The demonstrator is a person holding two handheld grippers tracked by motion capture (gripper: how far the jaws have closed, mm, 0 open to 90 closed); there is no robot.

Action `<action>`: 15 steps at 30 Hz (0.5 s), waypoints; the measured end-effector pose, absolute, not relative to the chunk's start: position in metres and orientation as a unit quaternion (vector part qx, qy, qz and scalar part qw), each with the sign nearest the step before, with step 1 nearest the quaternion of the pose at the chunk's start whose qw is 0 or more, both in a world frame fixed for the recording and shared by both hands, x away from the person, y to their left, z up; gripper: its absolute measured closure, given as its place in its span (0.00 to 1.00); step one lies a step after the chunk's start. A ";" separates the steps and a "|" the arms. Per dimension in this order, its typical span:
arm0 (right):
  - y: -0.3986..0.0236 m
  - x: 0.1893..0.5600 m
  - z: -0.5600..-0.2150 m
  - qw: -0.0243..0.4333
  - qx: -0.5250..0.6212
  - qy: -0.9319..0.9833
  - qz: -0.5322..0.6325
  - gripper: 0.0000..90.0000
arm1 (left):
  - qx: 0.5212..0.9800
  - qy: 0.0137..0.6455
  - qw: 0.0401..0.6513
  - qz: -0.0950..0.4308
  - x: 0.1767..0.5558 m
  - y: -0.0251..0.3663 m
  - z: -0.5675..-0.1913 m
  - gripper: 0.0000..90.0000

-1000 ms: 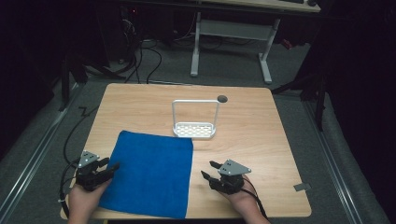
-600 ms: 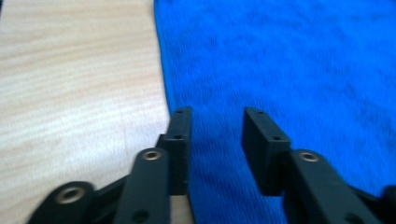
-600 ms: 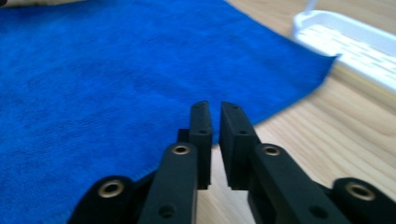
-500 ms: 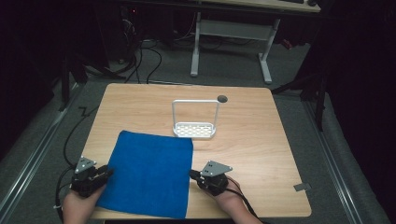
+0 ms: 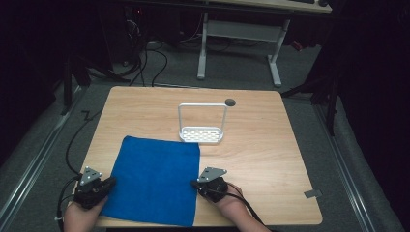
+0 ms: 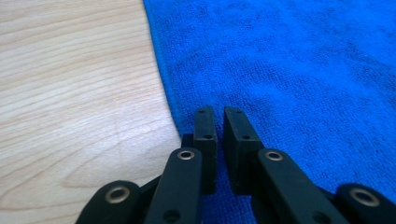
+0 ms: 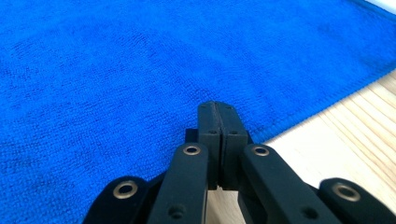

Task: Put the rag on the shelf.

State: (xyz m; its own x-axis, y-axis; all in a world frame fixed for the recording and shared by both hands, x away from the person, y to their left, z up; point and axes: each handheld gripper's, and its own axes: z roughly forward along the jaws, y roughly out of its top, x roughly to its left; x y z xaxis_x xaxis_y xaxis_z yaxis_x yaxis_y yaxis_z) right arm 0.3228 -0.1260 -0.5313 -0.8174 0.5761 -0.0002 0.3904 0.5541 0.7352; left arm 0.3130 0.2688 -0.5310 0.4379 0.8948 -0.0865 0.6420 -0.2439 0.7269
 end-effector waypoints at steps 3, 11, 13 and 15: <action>-0.130 0.323 -0.531 0.123 0.281 0.872 0.380 1.00 | 0.774 0.491 0.362 0.173 0.312 0.265 -0.531 0.93; -0.158 0.313 -0.529 0.142 0.298 0.871 0.364 1.00 | 0.801 0.451 0.367 0.140 0.311 0.236 -0.529 0.93; -0.167 0.310 -0.528 0.144 0.307 0.868 0.362 1.00 | 0.809 0.438 0.369 0.135 0.313 0.227 -0.529 0.93; -0.179 0.306 -0.528 0.147 0.318 0.865 0.359 1.00 | 0.818 0.421 0.369 0.128 0.315 0.215 -0.528 0.93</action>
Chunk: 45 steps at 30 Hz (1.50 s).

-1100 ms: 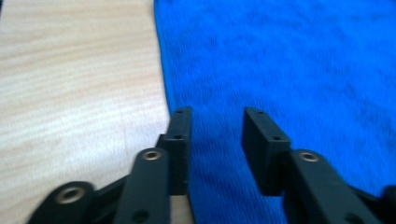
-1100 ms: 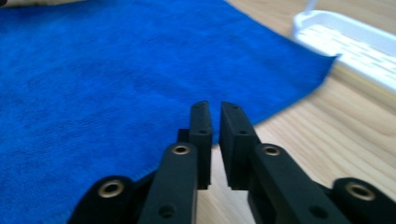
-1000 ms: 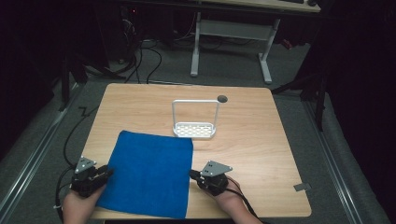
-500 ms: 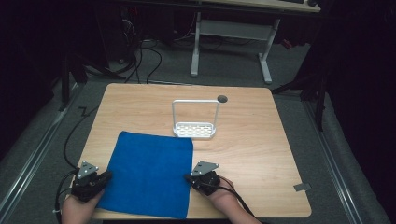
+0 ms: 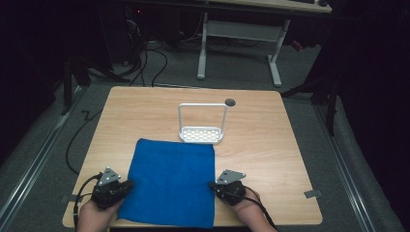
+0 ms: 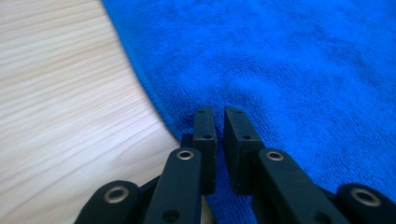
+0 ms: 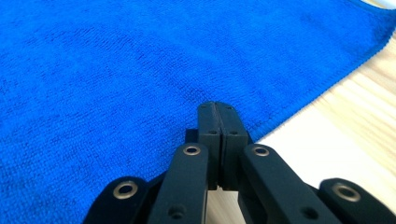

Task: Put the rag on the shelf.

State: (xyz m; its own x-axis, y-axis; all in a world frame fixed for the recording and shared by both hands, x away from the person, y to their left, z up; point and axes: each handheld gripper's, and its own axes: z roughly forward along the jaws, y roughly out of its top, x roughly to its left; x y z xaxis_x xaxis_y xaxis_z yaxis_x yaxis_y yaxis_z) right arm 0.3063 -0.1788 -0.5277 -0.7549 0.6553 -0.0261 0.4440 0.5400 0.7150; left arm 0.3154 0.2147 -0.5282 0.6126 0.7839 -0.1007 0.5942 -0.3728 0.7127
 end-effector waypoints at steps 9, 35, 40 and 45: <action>-0.210 0.297 -0.526 0.158 0.353 0.853 0.350 1.00 | 0.835 0.385 0.378 0.106 0.322 0.184 -0.528 0.92; -0.282 0.289 -0.525 0.168 0.419 0.823 0.344 0.96 | 0.861 0.319 0.392 0.055 0.307 0.131 -0.528 0.89; -0.283 0.289 -0.524 0.162 0.421 0.822 0.346 0.91 | 0.862 0.320 0.390 0.057 0.306 0.132 -0.527 0.89; -0.287 0.290 -0.520 0.164 0.427 0.808 0.371 0.83 | 0.836 0.342 0.420 0.090 0.305 0.141 -0.521 0.82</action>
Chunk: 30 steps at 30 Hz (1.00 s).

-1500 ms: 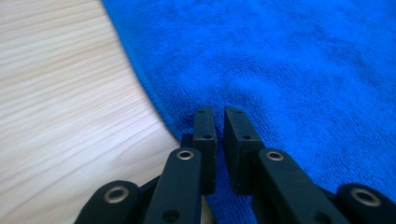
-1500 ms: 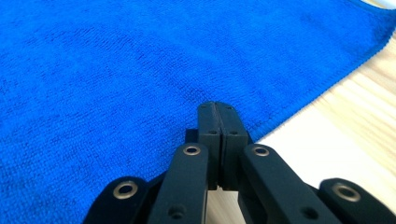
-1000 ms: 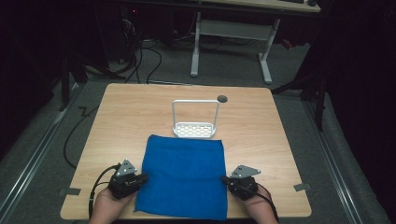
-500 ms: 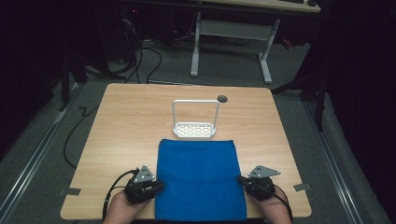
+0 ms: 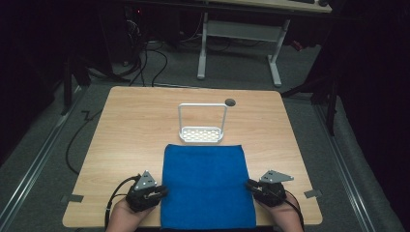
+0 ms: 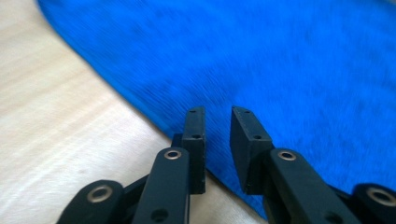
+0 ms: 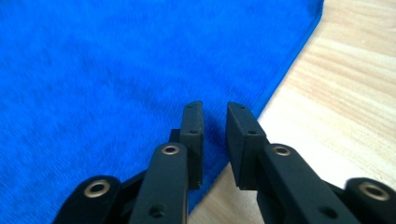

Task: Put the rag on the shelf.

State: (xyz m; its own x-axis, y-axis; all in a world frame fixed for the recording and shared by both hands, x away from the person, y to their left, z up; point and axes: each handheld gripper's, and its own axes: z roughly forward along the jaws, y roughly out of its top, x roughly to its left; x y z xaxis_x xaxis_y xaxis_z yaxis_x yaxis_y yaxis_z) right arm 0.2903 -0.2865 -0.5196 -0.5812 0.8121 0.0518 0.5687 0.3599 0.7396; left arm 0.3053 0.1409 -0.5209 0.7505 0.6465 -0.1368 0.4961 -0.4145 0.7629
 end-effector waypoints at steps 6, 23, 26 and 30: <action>-0.289 0.293 -0.520 0.155 0.441 0.796 0.385 0.75 | 0.801 0.379 0.445 0.127 0.313 0.154 -0.517 0.72; -0.296 0.301 -0.522 0.140 0.454 0.778 0.412 0.61 | 0.784 0.425 0.413 0.183 0.390 0.138 -0.524 0.61; -0.295 0.301 -0.522 0.142 0.448 0.779 0.415 0.60 | 0.784 0.433 0.408 0.180 0.413 0.122 -0.529 0.63; -0.295 0.300 -0.521 0.144 0.453 0.774 0.418 0.58 | 0.782 0.434 0.410 0.179 0.424 0.115 -0.531 0.68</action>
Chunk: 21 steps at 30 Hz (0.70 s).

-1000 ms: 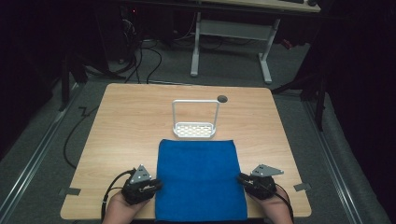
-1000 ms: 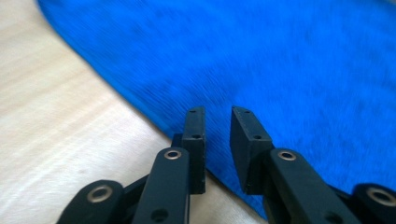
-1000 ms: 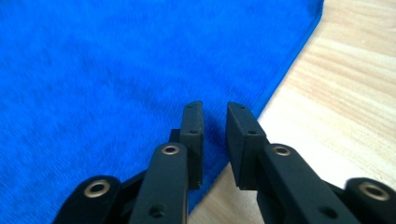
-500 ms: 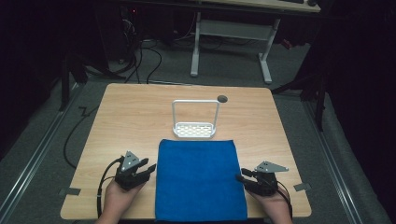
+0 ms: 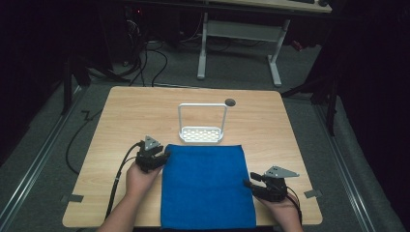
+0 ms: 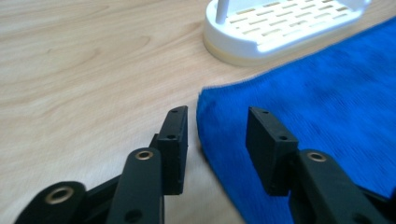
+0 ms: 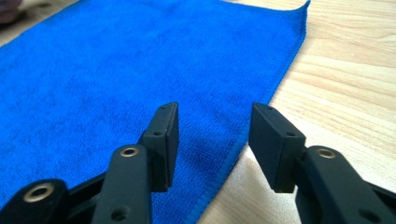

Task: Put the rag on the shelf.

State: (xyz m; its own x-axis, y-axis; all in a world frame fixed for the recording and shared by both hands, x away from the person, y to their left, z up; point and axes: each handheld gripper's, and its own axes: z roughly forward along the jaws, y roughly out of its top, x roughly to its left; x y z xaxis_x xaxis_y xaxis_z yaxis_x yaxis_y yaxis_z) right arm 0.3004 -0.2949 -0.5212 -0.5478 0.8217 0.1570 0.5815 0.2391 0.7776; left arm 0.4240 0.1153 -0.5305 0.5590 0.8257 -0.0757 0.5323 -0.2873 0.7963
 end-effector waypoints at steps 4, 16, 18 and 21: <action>-0.295 0.301 -0.519 0.144 0.454 0.768 0.428 0.56 | 0.788 0.433 0.401 0.177 0.435 0.108 -0.532 0.70; -0.280 0.334 -0.513 0.162 0.473 0.755 0.424 0.54 | 0.779 0.458 0.403 0.146 0.446 0.109 -0.535 0.81; -0.275 0.355 -0.514 0.176 0.489 0.753 0.403 0.54 | 0.774 0.464 0.407 0.140 0.447 0.110 -0.536 0.85; -0.274 0.369 -0.515 0.179 0.500 0.752 0.390 0.55 | 0.776 0.463 0.403 0.146 0.447 0.109 -0.535 0.85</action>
